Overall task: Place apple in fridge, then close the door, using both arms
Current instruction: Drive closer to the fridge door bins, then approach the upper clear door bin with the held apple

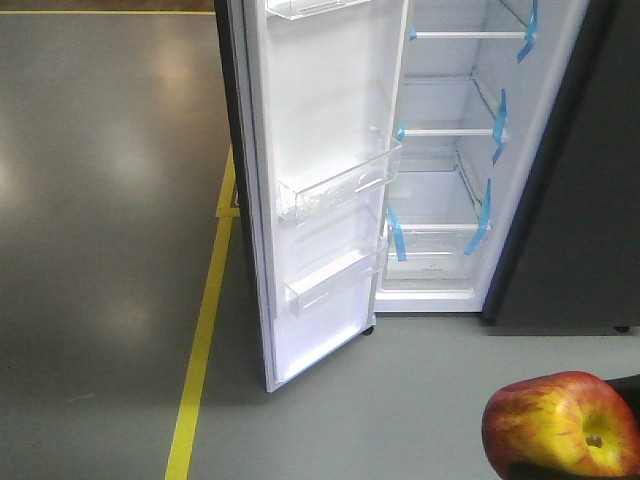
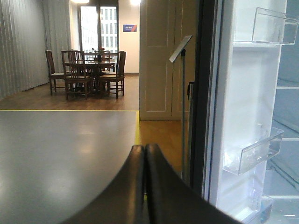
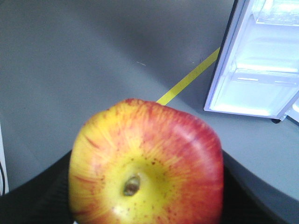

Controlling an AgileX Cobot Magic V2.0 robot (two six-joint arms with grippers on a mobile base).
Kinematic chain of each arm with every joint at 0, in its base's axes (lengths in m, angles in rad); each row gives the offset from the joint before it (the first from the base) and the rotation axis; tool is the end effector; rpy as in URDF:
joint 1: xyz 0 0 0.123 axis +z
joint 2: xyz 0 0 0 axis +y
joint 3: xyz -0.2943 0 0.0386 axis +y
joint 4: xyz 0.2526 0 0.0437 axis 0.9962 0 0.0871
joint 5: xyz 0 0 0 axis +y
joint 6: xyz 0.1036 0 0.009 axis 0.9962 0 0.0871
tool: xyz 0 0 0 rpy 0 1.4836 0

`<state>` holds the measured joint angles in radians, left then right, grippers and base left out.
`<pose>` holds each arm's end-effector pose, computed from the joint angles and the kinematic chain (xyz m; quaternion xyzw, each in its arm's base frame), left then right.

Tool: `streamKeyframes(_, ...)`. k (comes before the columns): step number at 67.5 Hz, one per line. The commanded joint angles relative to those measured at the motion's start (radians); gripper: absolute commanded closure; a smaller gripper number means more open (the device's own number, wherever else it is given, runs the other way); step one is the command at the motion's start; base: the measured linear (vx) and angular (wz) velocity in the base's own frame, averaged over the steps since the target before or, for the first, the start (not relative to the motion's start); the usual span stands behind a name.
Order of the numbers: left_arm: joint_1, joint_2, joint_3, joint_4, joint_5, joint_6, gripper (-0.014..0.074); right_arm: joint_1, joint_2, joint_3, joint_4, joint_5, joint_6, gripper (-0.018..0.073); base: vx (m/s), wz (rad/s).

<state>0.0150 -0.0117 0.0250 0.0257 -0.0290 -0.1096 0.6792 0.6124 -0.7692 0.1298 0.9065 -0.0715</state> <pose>0.0619 0.0009 0.2091 -0.0328 0.6690 -0.0258 0.7421 0.0757 0.0747 0.3430 -0.3162 0.8393 0.1915 0.3987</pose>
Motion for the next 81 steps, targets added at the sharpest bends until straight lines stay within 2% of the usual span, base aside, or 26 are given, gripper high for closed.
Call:
streamKeyframes(1, -0.004, -0.015, 0.028, -0.007, -0.075, -0.008, 0.0602, -0.001, 0.003, -0.027, 0.007, -0.072, -0.003, 0.0216, 0.09, -0.01)
streamKeyframes(81, -0.004, -0.015, 0.028, -0.007, -0.075, -0.008, 0.0602, -0.001, 0.003, -0.027, 0.007, -0.072, -0.003, 0.0216, 0.11, 0.0)
